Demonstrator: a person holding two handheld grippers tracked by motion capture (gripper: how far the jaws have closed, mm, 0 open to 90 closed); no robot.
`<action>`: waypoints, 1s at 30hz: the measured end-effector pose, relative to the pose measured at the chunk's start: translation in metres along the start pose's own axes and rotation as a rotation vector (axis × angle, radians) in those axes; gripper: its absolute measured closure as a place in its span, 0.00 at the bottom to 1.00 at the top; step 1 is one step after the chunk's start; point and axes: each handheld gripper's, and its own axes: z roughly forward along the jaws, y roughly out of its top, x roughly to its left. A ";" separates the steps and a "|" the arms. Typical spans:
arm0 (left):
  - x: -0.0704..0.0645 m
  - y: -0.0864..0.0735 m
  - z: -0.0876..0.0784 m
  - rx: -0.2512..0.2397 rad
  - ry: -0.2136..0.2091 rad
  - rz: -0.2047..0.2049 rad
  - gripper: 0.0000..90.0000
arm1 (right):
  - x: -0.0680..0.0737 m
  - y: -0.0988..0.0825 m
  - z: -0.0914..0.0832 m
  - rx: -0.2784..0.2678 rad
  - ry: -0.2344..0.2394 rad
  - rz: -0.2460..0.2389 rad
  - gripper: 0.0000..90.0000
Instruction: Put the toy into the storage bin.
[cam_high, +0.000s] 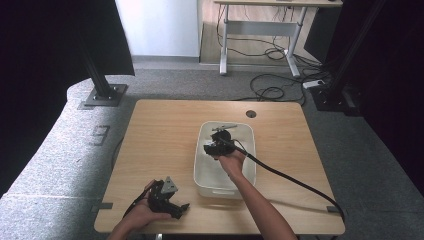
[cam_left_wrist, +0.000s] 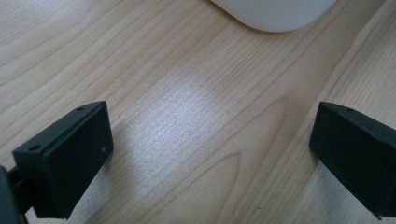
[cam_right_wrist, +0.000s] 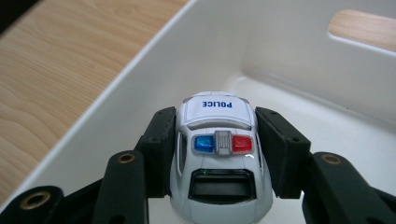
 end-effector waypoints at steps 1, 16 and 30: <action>0.000 0.000 0.000 0.000 -0.001 0.000 0.00 | 0.003 0.000 0.001 0.012 -0.019 -0.030 0.56; 0.000 0.000 0.000 0.002 0.001 0.000 0.00 | 0.001 -0.004 0.022 0.103 -0.006 0.024 0.56; 0.000 0.000 0.000 0.003 0.001 0.002 0.00 | -0.001 -0.009 0.036 0.189 0.033 0.041 0.54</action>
